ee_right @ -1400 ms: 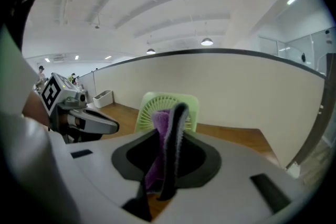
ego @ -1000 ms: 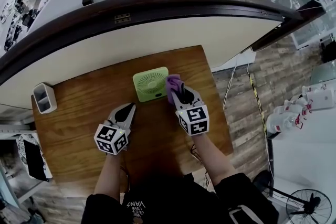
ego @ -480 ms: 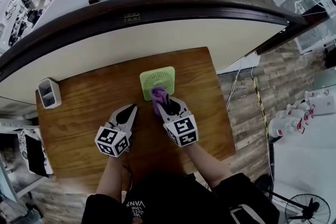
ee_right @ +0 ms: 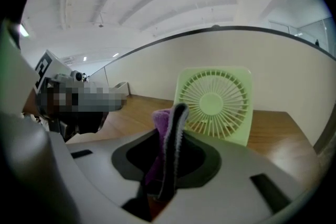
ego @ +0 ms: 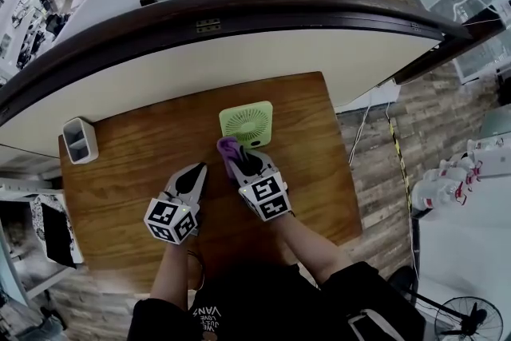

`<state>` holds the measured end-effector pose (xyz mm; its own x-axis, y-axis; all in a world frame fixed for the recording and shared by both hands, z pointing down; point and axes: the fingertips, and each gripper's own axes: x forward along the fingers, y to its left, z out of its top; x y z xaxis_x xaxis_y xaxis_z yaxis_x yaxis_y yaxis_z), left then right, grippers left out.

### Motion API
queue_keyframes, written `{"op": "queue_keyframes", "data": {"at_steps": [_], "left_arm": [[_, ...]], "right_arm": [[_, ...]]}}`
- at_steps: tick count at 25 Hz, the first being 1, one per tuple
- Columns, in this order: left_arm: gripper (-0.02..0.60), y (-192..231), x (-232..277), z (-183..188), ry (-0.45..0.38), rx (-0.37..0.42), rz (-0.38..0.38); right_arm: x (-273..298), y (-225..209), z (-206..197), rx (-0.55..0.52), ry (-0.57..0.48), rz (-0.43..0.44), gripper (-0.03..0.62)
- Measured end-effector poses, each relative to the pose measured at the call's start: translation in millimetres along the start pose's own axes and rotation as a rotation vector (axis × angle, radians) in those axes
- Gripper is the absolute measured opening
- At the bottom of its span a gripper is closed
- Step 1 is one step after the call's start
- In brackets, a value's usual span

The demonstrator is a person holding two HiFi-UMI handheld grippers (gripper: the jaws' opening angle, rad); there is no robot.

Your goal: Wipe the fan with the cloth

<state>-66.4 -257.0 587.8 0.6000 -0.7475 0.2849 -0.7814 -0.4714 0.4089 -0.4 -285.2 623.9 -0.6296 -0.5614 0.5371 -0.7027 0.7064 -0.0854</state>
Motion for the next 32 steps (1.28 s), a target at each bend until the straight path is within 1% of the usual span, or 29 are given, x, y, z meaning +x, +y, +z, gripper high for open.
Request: {"op": "queue_keyframes", "data": {"at_steps": [6,14,19,23,27,32], "left_arm": [[0.011,-7,8,0,0.002,-0.002,-0.018],[0.011,-22,12,-5,0.017,0.006,-0.045],[0.011,-28,11,-5,0.023,0.012,-0.047],[0.012,-32,7,-4,0.020,0.020,-0.045],[0.011,-39,3,-1,0.013,0.027,-0.038],[0.012,-56,-3,1,-0.002,0.037,-0.034]], "right_arm": [[-22,-32,-14,0.029,0.023,-0.072,0.094],[-50,-85,-32,0.090,0.032,-0.197,0.095],[-60,-108,-39,0.140,0.040,-0.253,0.094],[-64,-111,-39,0.167,0.031,-0.273,0.095],[-75,-104,-35,0.173,0.014,-0.265,0.095],[-106,-86,-29,0.191,-0.031,-0.246,0.094]]}}
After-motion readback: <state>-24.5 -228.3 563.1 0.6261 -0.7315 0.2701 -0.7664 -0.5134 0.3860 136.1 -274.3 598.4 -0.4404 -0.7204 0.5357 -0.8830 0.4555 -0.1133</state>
